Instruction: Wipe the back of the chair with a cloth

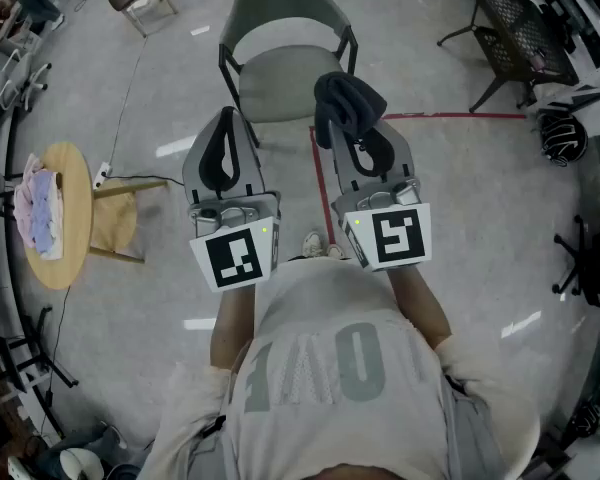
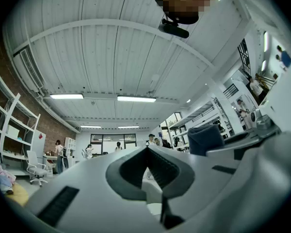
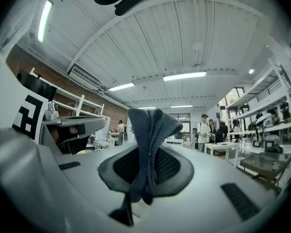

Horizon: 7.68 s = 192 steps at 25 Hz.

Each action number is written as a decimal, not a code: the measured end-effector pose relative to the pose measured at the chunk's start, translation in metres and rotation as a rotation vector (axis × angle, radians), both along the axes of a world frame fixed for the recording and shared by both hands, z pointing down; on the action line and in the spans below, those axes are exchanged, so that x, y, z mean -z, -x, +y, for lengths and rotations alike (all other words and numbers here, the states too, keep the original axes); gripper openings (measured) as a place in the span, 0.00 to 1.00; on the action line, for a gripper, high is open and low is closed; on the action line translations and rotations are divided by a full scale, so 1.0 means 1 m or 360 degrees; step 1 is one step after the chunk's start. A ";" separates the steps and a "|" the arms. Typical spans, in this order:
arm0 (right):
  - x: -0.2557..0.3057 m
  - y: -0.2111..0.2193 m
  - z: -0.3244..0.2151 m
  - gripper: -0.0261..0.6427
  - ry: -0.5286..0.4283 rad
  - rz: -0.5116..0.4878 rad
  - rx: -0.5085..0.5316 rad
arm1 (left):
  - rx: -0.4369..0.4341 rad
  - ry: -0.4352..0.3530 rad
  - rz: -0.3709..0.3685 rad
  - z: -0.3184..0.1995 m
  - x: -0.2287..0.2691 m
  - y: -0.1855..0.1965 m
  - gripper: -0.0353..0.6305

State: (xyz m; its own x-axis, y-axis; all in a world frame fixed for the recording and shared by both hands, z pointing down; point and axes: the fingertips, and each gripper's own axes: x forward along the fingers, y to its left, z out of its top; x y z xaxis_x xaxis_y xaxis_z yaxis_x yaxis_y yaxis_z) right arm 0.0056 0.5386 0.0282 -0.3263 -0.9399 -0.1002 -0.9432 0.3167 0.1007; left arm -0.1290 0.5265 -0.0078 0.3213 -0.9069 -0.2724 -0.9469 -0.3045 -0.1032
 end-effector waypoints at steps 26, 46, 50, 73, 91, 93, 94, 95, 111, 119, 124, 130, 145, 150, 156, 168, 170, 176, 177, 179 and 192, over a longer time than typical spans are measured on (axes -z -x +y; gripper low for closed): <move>-0.027 -0.013 -0.047 0.13 0.0116 -0.0035 -0.0094 | 0.0001 0.0056 0.0033 -0.075 -0.042 0.031 0.08; -0.015 -0.022 -0.308 0.13 0.0042 -0.0107 0.0184 | 0.0114 -0.0030 0.0000 -0.296 -0.017 -0.006 0.08; -0.011 -0.017 -0.381 0.13 0.0051 -0.0086 0.0257 | 0.0172 0.0017 0.0000 -0.366 -0.016 -0.009 0.08; -0.051 -0.014 -0.544 0.13 0.0262 -0.0106 0.0322 | 0.0286 0.0102 -0.0097 -0.524 -0.029 0.008 0.08; -0.036 0.016 -0.559 0.13 0.0153 -0.0087 0.0181 | -0.0028 0.0072 0.0045 -0.566 -0.028 -0.008 0.08; -0.049 0.019 -0.562 0.13 0.0195 -0.0149 0.0189 | -0.0035 0.0137 0.0019 -0.573 -0.047 -0.008 0.08; -0.057 0.022 -0.563 0.13 0.0211 -0.0183 0.0198 | -0.0037 0.0165 -0.0006 -0.577 -0.059 -0.008 0.08; -0.069 0.024 -0.564 0.13 0.0239 -0.0202 0.0202 | -0.0039 0.0188 -0.0032 -0.581 -0.071 -0.006 0.07; -0.263 0.014 -0.627 0.13 0.0432 -0.0178 0.0237 | 0.0002 0.0258 -0.0083 -0.632 -0.267 -0.039 0.08; -0.298 0.025 -0.656 0.13 0.0408 -0.0107 0.0297 | 0.0060 0.0292 -0.0075 -0.636 -0.306 -0.025 0.08; -0.292 0.062 -0.679 0.13 0.0398 -0.0171 0.0405 | 0.0131 0.0302 -0.0085 -0.640 -0.308 -0.002 0.08; -0.285 0.101 -0.710 0.13 0.0366 -0.0250 0.0560 | 0.0190 0.0323 -0.0102 -0.643 -0.316 0.017 0.08; -0.320 0.072 -0.746 0.13 0.0462 -0.0115 0.0291 | 0.0213 0.0396 -0.0116 -0.646 -0.341 0.026 0.08; -0.321 0.043 -0.749 0.13 0.0455 -0.0090 0.0153 | 0.0174 0.0410 -0.0125 -0.648 -0.345 0.015 0.08; -0.323 -0.004 -0.750 0.13 0.0466 -0.0078 -0.0043 | 0.0096 0.0415 -0.0133 -0.649 -0.349 -0.007 0.08; -0.323 -0.093 -0.732 0.13 0.0475 -0.0046 -0.0321 | -0.0037 0.0417 -0.0152 -0.648 -0.350 -0.057 0.08; -0.324 -0.103 -0.728 0.13 0.0480 -0.0051 -0.0351 | -0.0052 0.0415 -0.0154 -0.647 -0.350 -0.062 0.08; -0.325 -0.113 -0.723 0.13 0.0478 -0.0033 -0.0385 | -0.0055 0.0417 -0.0158 -0.643 -0.351 -0.064 0.08; -0.325 -0.112 -0.722 0.13 0.0476 -0.0036 -0.0382 | -0.0050 0.0417 -0.0158 -0.643 -0.352 -0.063 0.08; -0.322 -0.108 -0.720 0.13 0.0464 -0.0034 -0.0363 | -0.0034 0.0419 -0.0155 -0.643 -0.353 -0.059 0.08; -0.324 0.040 -0.700 0.13 0.0426 -0.0093 0.0314 | 0.0151 0.0476 -0.0107 -0.631 -0.366 -0.011 0.08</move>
State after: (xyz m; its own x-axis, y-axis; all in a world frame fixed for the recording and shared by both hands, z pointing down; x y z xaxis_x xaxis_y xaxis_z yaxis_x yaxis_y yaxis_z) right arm -0.0344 -0.1616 0.3519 -0.5053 -0.8549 0.1178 -0.8629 0.5014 -0.0629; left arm -0.1177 -0.1047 0.3586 0.2399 -0.9703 0.0299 -0.9666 -0.2416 -0.0853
